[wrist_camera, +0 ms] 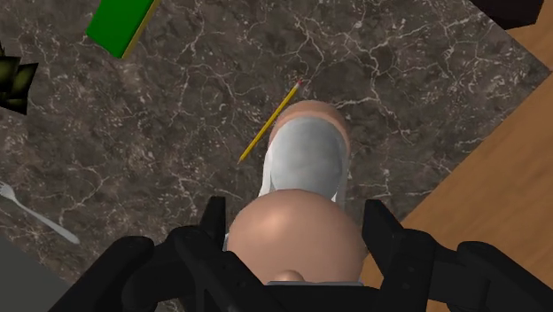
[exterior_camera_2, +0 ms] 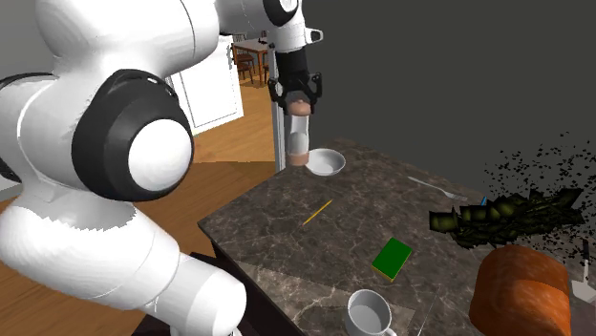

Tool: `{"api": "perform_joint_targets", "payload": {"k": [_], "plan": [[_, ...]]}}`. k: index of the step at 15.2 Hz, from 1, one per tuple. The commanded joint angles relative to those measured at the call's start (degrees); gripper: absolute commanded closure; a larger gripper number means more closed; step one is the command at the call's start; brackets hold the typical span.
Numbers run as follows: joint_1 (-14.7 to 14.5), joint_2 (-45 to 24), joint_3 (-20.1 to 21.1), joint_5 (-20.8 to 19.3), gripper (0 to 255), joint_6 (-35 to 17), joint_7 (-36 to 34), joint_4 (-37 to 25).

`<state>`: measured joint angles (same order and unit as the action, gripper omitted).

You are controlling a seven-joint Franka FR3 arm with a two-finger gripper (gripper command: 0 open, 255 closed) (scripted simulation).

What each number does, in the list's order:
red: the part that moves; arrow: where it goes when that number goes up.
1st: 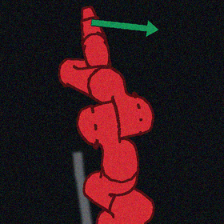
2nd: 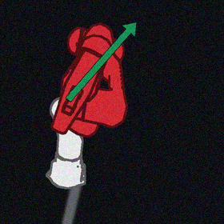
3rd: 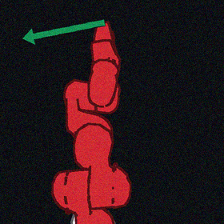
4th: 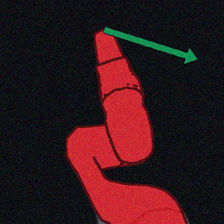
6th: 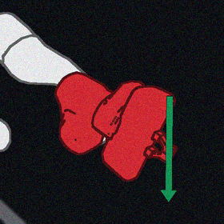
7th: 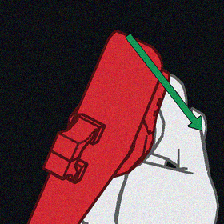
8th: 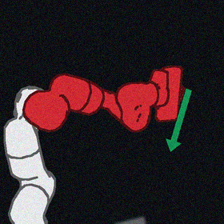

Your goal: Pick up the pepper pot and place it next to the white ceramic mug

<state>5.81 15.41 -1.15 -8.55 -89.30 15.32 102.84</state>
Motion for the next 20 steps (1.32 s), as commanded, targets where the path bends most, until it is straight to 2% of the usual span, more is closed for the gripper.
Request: {"api": "perform_joint_targets", "payload": {"k": [1, 10, 20], "plan": [[0.7, 3.3, -1.3, -0.4, 255, -0.2, 2.0, 3.2], [4.2, 15.2, -8.1, -3.8, 255, 0.1, 11.6, 13.2], [8.5, 24.3, -17.0, -9.9, 255, 1.7, 23.4, 17.9]]}}
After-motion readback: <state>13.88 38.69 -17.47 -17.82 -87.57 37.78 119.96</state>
